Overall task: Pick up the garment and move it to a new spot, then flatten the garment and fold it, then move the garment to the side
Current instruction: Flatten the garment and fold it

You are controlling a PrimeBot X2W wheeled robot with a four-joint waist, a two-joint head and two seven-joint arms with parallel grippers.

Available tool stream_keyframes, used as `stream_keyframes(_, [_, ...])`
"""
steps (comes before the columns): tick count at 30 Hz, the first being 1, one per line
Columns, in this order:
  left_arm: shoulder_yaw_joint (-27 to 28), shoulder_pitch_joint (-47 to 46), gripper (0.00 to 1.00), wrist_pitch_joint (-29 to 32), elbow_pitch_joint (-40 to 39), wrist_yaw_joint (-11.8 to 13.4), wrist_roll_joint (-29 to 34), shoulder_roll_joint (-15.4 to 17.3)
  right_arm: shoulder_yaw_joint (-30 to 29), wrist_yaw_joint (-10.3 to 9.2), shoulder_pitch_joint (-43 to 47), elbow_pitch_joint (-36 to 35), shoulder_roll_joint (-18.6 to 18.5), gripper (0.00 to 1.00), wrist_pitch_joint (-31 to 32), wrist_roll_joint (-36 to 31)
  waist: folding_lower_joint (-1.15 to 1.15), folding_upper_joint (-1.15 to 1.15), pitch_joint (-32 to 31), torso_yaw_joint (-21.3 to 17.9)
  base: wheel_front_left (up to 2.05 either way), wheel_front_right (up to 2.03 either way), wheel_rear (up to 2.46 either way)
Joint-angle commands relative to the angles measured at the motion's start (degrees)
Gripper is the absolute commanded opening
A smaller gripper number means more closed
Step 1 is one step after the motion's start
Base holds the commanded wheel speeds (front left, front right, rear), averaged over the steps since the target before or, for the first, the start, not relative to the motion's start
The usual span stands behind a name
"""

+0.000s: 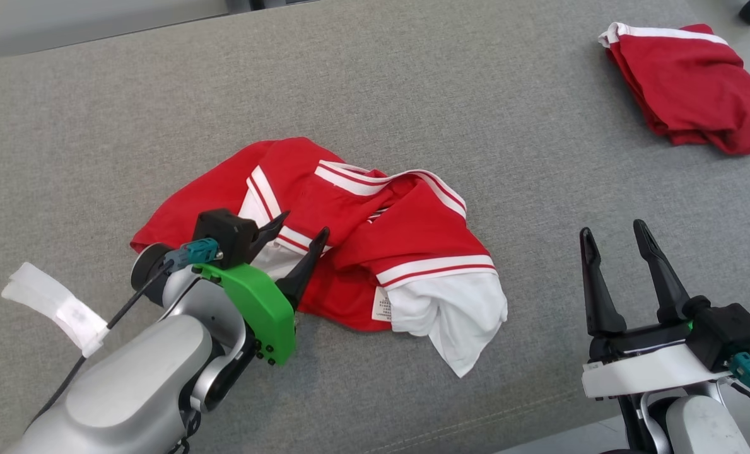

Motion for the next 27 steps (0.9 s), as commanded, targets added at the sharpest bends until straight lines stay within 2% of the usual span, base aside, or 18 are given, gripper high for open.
stream_keyframes(1, [0.1,0.8,0.15,-0.6,0.4,-0.6,-0.6,-0.1,-0.1,-0.08,0.7,0.2,0.0,1.0,0.0,0.7,0.0,0.0,-0.4,-0.6,0.0,0.0,0.0])
stream_keyframes(2, [0.2,1.2,0.0,-0.9,0.5,-0.9,-1.0,-0.3,-0.3,-0.08,0.9,0.2,0.0,1.0,0.0,0.6,0.0,0.0,-0.5,-0.6,0.0,0.0,0.0])
stream_keyframes(6, [0.0,2.6,0.0,-1.8,1.2,-1.2,-1.8,-1.3,-0.9,-0.08,1.6,0.3,0.0,1.0,0.0,0.8,0.0,0.0,-1.4,-0.7,0.0,0.0,0.0])
stream_keyframes(10, [-0.7,3.8,0.0,-2.5,1.8,-1.5,-2.7,-4.1,-0.9,-0.08,1.3,0.6,0.0,1.0,0.0,0.7,0.0,0.0,-2.5,-0.7,0.0,0.0,0.0])
stream_keyframes(14, [-2.1,4.9,0.0,-2.7,2.2,-2.5,-3.8,-9.0,-0.7,-0.08,1.3,0.6,0.0,1.0,0.0,0.9,0.0,0.0,-3.2,-1.2,0.0,0.0,0.0])
stream_keyframes(15, [-2.1,4.9,0.0,-2.7,2.2,-2.5,-3.8,-9.0,-0.7,-0.08,1.3,0.6,0.0,1.0,0.0,0.9,0.0,0.0,-3.2,-1.2,0.0,0.0,0.0])
stream_keyframes(18, [-3.7,4.6,0.0,-3.2,3.7,-2.7,-2.9,-13.1,-0.2,-0.08,0.8,0.5,0.0,1.0,0.0,1.1,0.0,0.0,-3.1,-2.2,0.0,0.0,0.0])
stream_keyframes(22, [-5.0,2.5,0.0,-4.3,7.1,-3.7,-1.8,-18.7,0.0,-0.08,0.6,0.5,0.0,1.0,0.0,1.5,0.0,0.0,-2.6,-4.3,0.0,0.0,0.0])
stream_keyframes(27, [-5.8,-1.3,0.0,-6.0,12.1,-5.2,-0.2,-23.7,0.2,-0.08,0.6,0.6,0.0,1.0,0.0,2.1,0.0,0.0,-1.8,-7.9,0.0,0.0,0.0])
